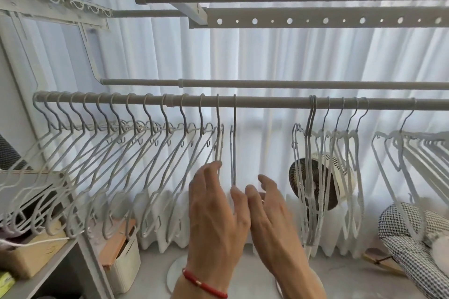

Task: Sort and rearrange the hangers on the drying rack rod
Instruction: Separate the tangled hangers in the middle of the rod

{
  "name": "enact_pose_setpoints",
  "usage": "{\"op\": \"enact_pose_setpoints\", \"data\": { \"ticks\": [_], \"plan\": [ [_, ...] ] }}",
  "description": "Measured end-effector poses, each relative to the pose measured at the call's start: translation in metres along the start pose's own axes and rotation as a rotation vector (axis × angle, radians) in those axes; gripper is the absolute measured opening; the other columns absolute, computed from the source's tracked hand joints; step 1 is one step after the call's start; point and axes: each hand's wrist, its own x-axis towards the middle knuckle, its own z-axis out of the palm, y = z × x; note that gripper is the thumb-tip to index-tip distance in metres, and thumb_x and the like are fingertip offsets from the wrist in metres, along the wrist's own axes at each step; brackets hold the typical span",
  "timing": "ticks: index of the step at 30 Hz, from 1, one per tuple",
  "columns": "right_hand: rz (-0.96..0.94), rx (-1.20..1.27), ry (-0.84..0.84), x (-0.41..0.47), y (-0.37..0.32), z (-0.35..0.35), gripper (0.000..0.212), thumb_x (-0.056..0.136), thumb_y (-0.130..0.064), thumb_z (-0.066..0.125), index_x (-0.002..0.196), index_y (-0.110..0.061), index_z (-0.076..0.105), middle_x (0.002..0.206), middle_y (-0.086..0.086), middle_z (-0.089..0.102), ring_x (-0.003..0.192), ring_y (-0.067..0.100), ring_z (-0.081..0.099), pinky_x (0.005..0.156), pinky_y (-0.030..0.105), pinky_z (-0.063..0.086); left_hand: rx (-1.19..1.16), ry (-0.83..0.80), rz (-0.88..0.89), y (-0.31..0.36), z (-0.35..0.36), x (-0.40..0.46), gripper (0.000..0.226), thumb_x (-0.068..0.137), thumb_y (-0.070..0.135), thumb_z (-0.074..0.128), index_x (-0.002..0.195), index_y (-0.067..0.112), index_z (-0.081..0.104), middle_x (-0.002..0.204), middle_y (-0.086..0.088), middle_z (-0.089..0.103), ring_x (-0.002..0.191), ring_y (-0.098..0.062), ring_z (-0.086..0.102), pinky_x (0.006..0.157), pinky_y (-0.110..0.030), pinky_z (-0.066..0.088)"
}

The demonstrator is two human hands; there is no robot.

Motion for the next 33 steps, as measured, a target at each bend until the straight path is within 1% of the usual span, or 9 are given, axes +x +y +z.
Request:
{"op": "enact_pose_setpoints", "data": {
  "ticks": [3, 6, 11, 14, 17, 20, 22, 27, 33],
  "plan": [
    [-0.191, -0.032, 0.285, -0.006, 0.0, -0.022, 0.035, 0.1, -0.035, 0.043, 0.132, -0.032, 0.057, 0.124, -0.01, 0.064, 0.11, -0.005, 0.059, 0.095, 0.026, 0.049, -0.144, 0.003, 0.094, 0.016, 0.012, 0.007, 0.031, 0.093, 0.013, 0.057, 0.124, 0.017, 0.057, 0.122, 0.006, 0.06, 0.115, -0.003, 0.054, 0.099, -0.005, 0.037],
    [-0.229, -0.086, 0.488, -0.002, 0.006, -0.051, 0.033, 0.099, -0.02, 0.045, 0.123, -0.03, 0.064, 0.114, -0.014, 0.067, 0.106, -0.007, 0.06, 0.09, 0.019, 0.045, -0.372, -0.3, -0.109, 0.039, 0.033, 0.017, 0.029, 0.096, 0.014, 0.059, 0.124, 0.023, 0.06, 0.123, 0.011, 0.063, 0.113, 0.001, 0.058, 0.097, -0.01, 0.045],
    [-0.047, -0.088, 0.323, 0.003, 0.031, -0.075, 0.035, 0.103, -0.02, 0.047, 0.136, -0.028, 0.057, 0.133, -0.007, 0.064, 0.113, 0.004, 0.059, 0.086, 0.013, 0.04, -0.403, -0.627, -0.419, 0.048, 0.1, 0.016, 0.052, 0.094, 0.052, 0.054, 0.138, 0.025, 0.049, 0.135, -0.003, 0.058, 0.125, -0.02, 0.056, 0.108, -0.039, 0.045],
    [0.01, -0.153, 0.278, 0.001, 0.039, -0.083, 0.043, 0.104, -0.025, 0.045, 0.146, -0.026, 0.049, 0.143, -0.002, 0.059, 0.125, 0.01, 0.054, 0.098, 0.025, 0.038, -0.44, -0.711, -0.585, 0.05, 0.123, 0.008, 0.071, 0.089, 0.067, 0.048, 0.145, 0.025, 0.038, 0.139, -0.008, 0.054, 0.126, -0.026, 0.053, 0.104, -0.04, 0.043],
    [0.113, -0.144, 0.184, 0.007, 0.05, -0.086, 0.049, 0.103, -0.036, 0.043, 0.151, -0.024, 0.045, 0.15, 0.001, 0.054, 0.138, 0.016, 0.047, 0.112, 0.032, 0.037, -0.596, -0.76, -0.74, 0.048, 0.134, 0.004, 0.088, 0.07, 0.079, 0.048, 0.136, 0.02, 0.048, 0.127, -0.006, 0.064, 0.113, -0.024, 0.062, 0.097, -0.044, 0.05],
    [0.24, 0.07, 0.108, 0.019, 0.052, -0.079, 0.041, 0.102, -0.056, 0.039, 0.112, -0.027, 0.066, 0.117, 0.004, 0.07, 0.109, 0.014, 0.065, 0.102, 0.045, 0.052, -0.655, -0.709, -0.74, 0.041, 0.145, 0.0, 0.078, 0.08, 0.071, 0.053, 0.131, 0.012, 0.053, 0.115, -0.011, 0.07, 0.099, -0.023, 0.07, 0.072, -0.035, 0.058],
    [0.293, 0.236, 0.086, 0.029, 0.051, -0.075, 0.036, 0.107, -0.048, 0.041, 0.095, -0.023, 0.065, 0.105, 0.007, 0.071, 0.098, 0.016, 0.067, 0.097, 0.051, 0.055, -0.619, -0.674, -0.699, 0.041, 0.142, -0.002, 0.066, 0.092, 0.061, 0.052, 0.135, 0.012, 0.048, 0.118, -0.012, 0.069, 0.101, -0.023, 0.07, 0.071, -0.032, 0.059],
    [0.357, 0.316, 0.03, 0.045, 0.056, -0.076, 0.035, 0.099, -0.044, 0.051, 0.11, -0.018, 0.072, 0.103, 0.002, 0.078, 0.1, 0.016, 0.073, 0.092, 0.048, 0.059, -0.461, -0.656, -0.561, 0.035, 0.13, -0.002, 0.065, 0.089, 0.069, 0.042, 0.135, 0.024, 0.048, 0.123, -0.005, 0.067, 0.111, -0.022, 0.064, 0.096, -0.045, 0.055],
    [0.43, 0.395, 0.005, 0.058, 0.062, -0.073, 0.036, 0.092, -0.048, 0.059, 0.101, -0.019, 0.078, 0.095, 0.003, 0.08, 0.096, 0.018, 0.074, 0.089, 0.044, 0.055, -0.457, -0.683, -0.525, 0.032, 0.121, 0.001, 0.058, 0.095, 0.069, 0.034, 0.132, 0.028, 0.049, 0.123, 0.0, 0.067, 0.113, -0.018, 0.063, 0.1, -0.045, 0.052]
  ]
}}
